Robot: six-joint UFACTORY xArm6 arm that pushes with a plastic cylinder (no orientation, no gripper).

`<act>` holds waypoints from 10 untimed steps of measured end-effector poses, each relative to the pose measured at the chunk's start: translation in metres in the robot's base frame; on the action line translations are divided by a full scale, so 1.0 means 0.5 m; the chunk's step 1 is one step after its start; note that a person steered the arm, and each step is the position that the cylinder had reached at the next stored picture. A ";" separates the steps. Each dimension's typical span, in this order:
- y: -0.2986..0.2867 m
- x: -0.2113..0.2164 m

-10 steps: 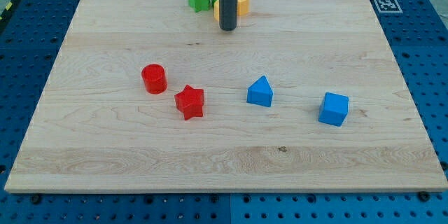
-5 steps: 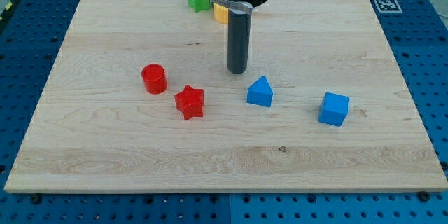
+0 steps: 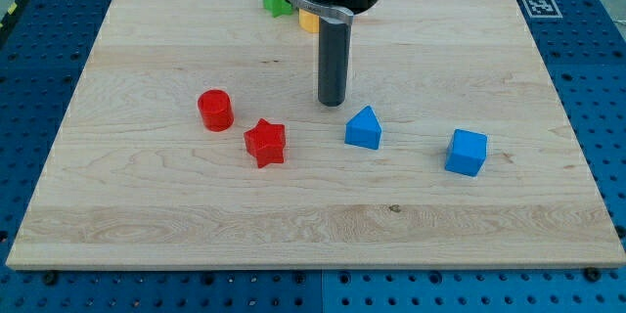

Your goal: Move both the blue blocks horizontal to each other

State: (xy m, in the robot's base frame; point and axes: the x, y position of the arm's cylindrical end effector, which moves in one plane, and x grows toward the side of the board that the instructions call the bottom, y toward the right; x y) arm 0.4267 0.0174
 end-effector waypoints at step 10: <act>0.395 0.303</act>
State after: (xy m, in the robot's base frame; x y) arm 0.5783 0.2151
